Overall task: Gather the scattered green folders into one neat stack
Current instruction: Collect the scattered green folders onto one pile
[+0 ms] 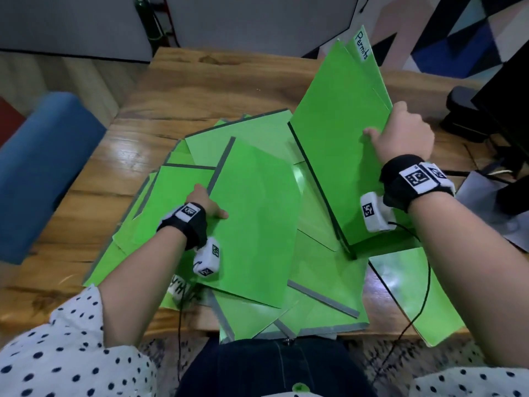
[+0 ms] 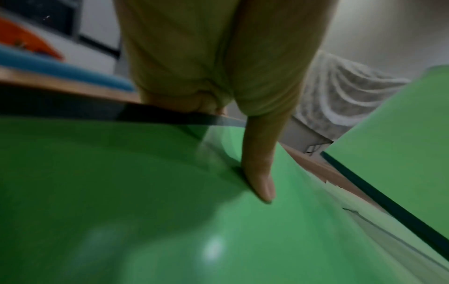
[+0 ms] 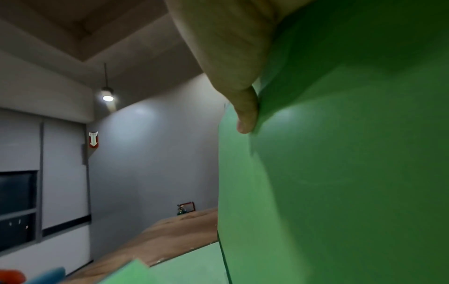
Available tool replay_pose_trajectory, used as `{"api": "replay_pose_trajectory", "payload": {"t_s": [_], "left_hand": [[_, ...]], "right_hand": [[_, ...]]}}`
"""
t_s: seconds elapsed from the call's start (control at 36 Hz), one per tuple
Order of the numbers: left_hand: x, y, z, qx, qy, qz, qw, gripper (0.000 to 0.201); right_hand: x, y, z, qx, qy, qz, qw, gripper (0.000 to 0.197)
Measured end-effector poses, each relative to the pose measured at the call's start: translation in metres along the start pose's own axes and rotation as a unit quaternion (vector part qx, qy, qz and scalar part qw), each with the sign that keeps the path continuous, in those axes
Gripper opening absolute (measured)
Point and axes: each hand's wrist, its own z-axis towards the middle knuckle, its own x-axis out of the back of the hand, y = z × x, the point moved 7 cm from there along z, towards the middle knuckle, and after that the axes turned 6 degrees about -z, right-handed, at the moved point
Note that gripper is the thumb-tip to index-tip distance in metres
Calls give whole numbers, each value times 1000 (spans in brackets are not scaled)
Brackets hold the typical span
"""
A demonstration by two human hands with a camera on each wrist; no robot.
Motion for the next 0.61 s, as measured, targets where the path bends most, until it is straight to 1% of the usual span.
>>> {"api": "replay_pose_trajectory", "payload": {"t_s": [0.08, 0.17, 0.25, 0.36, 0.42, 0.5, 0.56, 0.61], "left_hand": [[20, 27, 7, -64, -13, 72, 995, 82], [37, 49, 10, -123, -20, 148, 981, 74], [44, 68, 15, -169, -10, 213, 962, 74], [29, 86, 28, -217, 4, 289, 932, 79], [16, 90, 35, -228, 4, 327, 917, 77], [-3, 87, 47, -217, -8, 354, 910, 71], [-16, 82, 54, -207, -19, 356, 911, 70], [-26, 80, 58, -219, -18, 365, 905, 72]], "right_hand": [[1, -1, 4, 10, -1, -28, 1000, 47], [-7, -2, 5, 16, -11, -53, 998, 48], [-18, -1, 6, 19, -29, -87, 996, 48], [-31, 1, 9, 14, -42, -117, 992, 43], [-38, 0, 11, 9, -40, -128, 991, 36], [-44, -6, 12, 13, -29, -138, 990, 26], [-47, -10, 12, 22, -23, -145, 989, 24], [-47, -10, 12, 23, -20, -145, 989, 25]]}}
